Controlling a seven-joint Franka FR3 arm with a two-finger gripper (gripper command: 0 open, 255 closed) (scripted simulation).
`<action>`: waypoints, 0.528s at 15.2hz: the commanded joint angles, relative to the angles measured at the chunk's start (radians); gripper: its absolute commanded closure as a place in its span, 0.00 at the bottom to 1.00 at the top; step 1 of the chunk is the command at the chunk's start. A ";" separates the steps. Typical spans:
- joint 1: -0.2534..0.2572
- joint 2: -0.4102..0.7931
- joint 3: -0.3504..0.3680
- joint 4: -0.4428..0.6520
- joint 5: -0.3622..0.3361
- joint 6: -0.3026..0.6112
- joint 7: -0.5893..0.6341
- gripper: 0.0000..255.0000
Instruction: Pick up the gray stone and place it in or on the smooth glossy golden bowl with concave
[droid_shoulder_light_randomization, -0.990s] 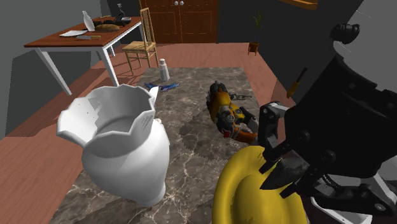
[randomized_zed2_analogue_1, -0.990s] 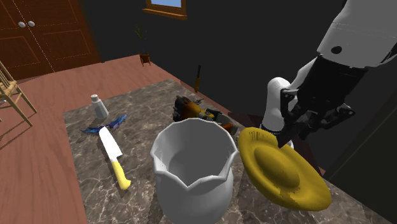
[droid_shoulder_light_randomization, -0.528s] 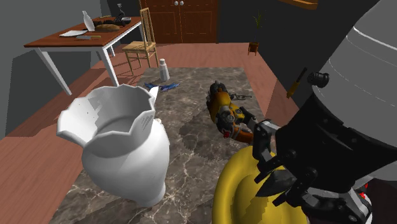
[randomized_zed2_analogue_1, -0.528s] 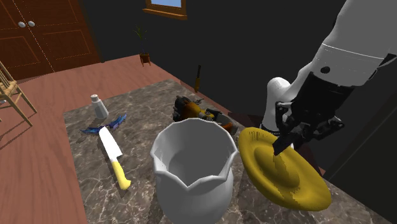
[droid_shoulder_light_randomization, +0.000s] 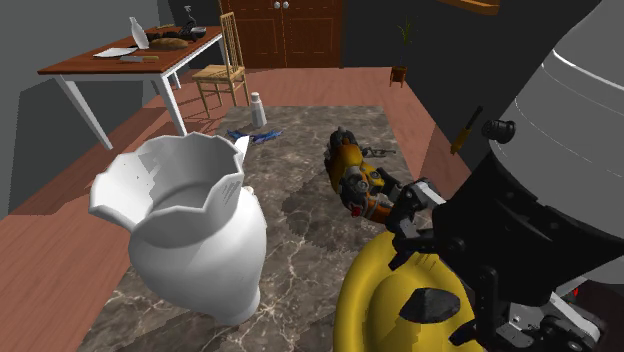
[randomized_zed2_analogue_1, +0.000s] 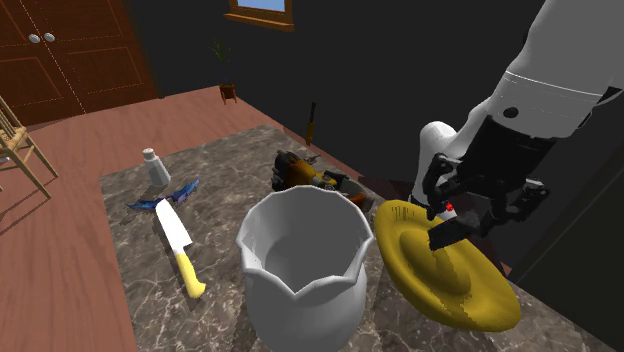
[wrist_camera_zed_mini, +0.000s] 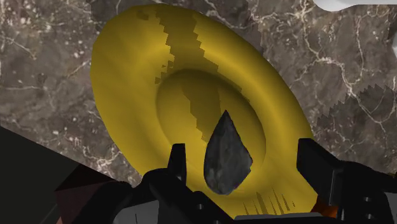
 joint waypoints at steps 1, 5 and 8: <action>0.000 0.000 0.000 0.000 0.000 0.000 0.000 0.00; -0.002 0.006 -0.010 0.034 -0.008 -0.030 0.005 0.00; -0.012 0.029 -0.033 0.138 -0.031 -0.115 0.020 0.00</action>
